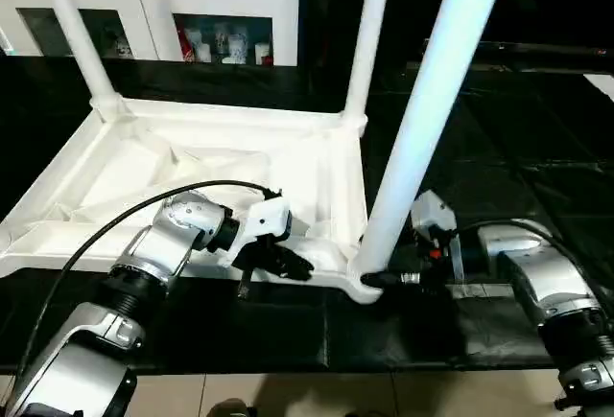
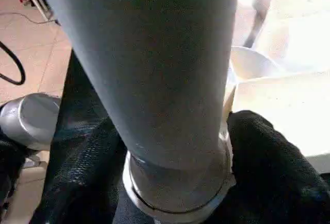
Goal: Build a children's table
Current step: Rotate leg to tighten
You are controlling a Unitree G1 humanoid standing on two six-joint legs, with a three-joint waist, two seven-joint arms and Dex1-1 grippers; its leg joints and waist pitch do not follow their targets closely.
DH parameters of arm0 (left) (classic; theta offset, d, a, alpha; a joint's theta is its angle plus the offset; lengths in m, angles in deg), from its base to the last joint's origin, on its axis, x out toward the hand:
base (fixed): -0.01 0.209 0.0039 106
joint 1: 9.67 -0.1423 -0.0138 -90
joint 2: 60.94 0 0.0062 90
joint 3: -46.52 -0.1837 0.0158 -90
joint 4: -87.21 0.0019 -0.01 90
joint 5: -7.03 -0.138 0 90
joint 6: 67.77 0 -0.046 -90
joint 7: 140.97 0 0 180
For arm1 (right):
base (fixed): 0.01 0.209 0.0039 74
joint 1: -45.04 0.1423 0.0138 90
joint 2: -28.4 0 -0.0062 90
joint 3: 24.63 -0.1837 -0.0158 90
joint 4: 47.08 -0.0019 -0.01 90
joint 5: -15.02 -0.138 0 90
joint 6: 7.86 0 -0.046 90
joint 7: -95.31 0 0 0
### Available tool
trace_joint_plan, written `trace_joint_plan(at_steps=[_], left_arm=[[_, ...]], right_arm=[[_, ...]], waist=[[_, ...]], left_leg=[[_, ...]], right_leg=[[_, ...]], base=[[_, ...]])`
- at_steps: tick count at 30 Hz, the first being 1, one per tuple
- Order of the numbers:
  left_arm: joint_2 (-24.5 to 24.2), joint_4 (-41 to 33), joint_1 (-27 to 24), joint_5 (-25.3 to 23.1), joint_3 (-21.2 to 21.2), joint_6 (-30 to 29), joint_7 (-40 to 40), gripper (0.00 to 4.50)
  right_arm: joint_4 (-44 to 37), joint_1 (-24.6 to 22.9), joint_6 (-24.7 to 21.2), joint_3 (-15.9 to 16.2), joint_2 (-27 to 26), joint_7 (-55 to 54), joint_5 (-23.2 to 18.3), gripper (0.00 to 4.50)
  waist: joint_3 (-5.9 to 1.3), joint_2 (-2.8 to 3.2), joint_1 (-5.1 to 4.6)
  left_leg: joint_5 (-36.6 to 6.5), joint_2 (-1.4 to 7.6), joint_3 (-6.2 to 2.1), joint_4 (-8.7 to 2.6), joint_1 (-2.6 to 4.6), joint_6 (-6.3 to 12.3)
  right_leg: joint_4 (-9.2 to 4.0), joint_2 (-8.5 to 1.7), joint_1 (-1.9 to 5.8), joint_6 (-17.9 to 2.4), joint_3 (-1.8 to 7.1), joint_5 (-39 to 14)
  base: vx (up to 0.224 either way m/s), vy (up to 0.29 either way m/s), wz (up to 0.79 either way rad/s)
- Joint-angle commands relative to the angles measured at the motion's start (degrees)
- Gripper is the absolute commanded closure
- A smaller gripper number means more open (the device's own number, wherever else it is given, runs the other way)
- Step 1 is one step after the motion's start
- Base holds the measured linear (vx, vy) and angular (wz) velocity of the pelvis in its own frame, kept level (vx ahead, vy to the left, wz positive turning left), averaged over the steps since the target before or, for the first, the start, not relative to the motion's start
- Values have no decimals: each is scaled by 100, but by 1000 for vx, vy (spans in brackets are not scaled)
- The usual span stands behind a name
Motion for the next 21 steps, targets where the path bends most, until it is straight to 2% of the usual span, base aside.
trace_joint_plan(at_steps=[1,8,15,17,20,21], left_arm=[[33,-233,20,26,-150,112,198,450],[37,-238,5,28,-156,87,192,450],[28,-212,8,-5,-161,83,155,450],[90,-118,33,-70,-99,-24,-127,450],[179,-19,83,-96,-10,-176,-434,450],[256,61,130,-93,68,-273,-650,450]], right_arm=[[-36,72,-56,-10,24,45,-73,154],[-50,65,-115,-4,30,110,-96,220],[-91,37,-165,22,-7,75,-117,238],[-81,27,-192,-26,-95,-199,-47,240],[5,48,-169,-87,-218,-604,70,241],[90,69,-138,-136,-331,-966,175,242]], waist=[[-415,-47,-21],[-416,-39,-21],[-416,-37,-25],[-415,-30,-28],[-402,-28,-57],[-386,-40,-89]], left_leg=[[-1062,264,-73,-382,77,274],[-1065,264,-75,-381,79,250],[-1100,261,-79,-384,83,229],[-1112,259,-79,-384,83,217],[-1207,245,-82,-385,90,159],[-1287,231,-87,-385,88,118]], right_leg=[[-461,-483,294,-1068,290,-1750],[-462,-482,293,-1054,292,-1774],[-465,-480,295,-1051,290,-1810],[-471,-481,295,-1049,289,-1821],[-490,-486,283,-997,289,-2023],[-519,-489,273,-934,283,-2256]], base=[[0,0,0],[0,0,0],[0,0,0],[0,0,0],[0,0,0],[0,0,0]])
